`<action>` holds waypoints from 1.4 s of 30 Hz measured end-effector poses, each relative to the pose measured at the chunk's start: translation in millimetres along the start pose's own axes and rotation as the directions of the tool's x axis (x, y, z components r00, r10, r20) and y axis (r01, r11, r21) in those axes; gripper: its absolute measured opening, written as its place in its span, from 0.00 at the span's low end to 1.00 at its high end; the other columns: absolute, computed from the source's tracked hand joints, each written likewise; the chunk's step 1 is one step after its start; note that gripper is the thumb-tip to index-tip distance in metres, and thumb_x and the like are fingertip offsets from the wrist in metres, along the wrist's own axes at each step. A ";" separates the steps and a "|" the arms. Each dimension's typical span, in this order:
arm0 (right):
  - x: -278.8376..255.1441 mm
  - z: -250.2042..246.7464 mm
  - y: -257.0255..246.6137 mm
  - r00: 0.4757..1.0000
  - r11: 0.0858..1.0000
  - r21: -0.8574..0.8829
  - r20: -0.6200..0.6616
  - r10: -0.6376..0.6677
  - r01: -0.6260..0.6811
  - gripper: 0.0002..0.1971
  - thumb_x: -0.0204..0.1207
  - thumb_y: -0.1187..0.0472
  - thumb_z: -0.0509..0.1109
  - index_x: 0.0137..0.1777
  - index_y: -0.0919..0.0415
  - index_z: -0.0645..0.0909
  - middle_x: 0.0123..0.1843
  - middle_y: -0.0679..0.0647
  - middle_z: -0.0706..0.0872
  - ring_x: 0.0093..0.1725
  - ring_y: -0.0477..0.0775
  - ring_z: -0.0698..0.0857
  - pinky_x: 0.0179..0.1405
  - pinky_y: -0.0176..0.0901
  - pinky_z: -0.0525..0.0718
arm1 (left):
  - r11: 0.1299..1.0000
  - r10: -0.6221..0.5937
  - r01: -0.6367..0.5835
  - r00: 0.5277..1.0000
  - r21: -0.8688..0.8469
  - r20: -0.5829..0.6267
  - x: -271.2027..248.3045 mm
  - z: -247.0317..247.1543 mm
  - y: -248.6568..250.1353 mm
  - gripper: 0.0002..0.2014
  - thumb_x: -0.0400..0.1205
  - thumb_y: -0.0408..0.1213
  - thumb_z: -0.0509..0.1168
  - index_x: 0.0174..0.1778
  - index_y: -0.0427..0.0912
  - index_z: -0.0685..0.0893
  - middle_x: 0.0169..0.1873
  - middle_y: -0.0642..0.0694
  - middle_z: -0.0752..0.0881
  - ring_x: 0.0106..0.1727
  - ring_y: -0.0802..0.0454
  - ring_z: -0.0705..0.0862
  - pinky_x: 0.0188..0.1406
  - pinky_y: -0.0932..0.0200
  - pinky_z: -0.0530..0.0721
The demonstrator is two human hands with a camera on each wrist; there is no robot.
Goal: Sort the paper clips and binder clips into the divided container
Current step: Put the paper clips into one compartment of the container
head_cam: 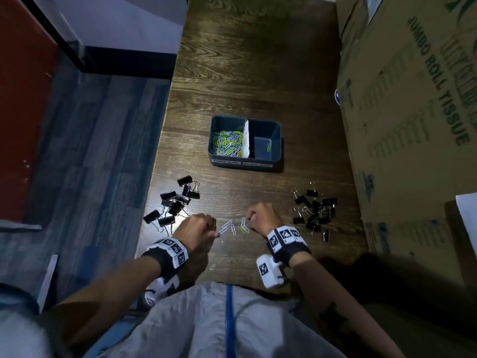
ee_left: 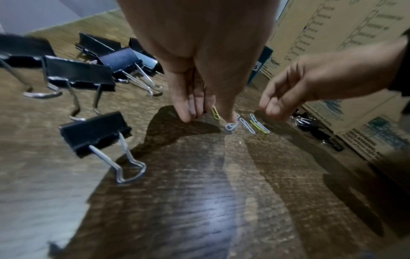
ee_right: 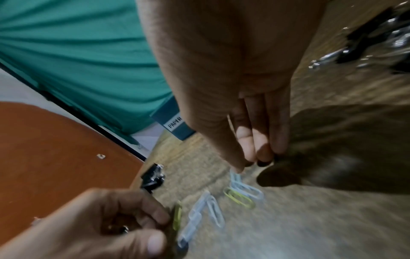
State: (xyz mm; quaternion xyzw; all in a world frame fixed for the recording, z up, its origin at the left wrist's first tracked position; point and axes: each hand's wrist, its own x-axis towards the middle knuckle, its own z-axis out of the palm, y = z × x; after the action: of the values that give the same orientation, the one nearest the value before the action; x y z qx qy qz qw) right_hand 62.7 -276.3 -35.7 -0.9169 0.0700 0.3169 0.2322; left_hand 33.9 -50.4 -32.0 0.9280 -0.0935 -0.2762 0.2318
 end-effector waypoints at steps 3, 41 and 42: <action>-9.7 10.1 8.9 0.998 0.999 0.007 0.047 0.040 -0.040 0.05 0.62 0.61 0.76 0.33 0.50 0.84 0.36 0.46 0.88 0.40 0.53 0.88 0.42 0.49 0.89 | 1.000 -0.028 0.028 0.999 -0.011 0.020 6.3 5.6 9.6 0.19 0.73 0.56 0.74 0.45 0.45 0.81 0.41 0.49 0.83 0.42 0.49 0.82 0.43 0.54 0.81; -19.6 27.1 1.1 0.991 0.997 -0.028 -0.114 0.072 -0.075 0.08 0.75 0.56 0.74 0.35 0.52 0.84 0.43 0.55 0.91 0.46 0.62 0.90 0.44 0.50 0.88 | 1.000 0.008 -0.009 1.000 -0.013 -0.026 10.9 10.3 36.9 0.05 0.78 0.28 0.68 0.40 0.42 0.87 0.38 0.43 0.87 0.40 0.45 0.86 0.44 0.53 0.85; -19.3 26.5 3.8 0.991 0.996 -0.002 -0.101 0.084 -0.085 0.13 0.74 0.55 0.75 0.30 0.51 0.80 0.42 0.54 0.91 0.45 0.61 0.90 0.44 0.49 0.88 | 0.999 0.002 -0.004 0.999 -0.035 -0.033 10.5 9.1 30.9 0.06 0.76 0.28 0.69 0.39 0.43 0.87 0.36 0.45 0.88 0.39 0.47 0.86 0.44 0.53 0.86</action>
State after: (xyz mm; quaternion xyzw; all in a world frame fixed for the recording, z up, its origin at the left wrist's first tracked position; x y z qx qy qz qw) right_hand 31.9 -267.6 -43.6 -0.9287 0.1192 0.2800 0.2118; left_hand 36.2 -84.0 -28.7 0.9281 -0.0862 -0.2621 0.2501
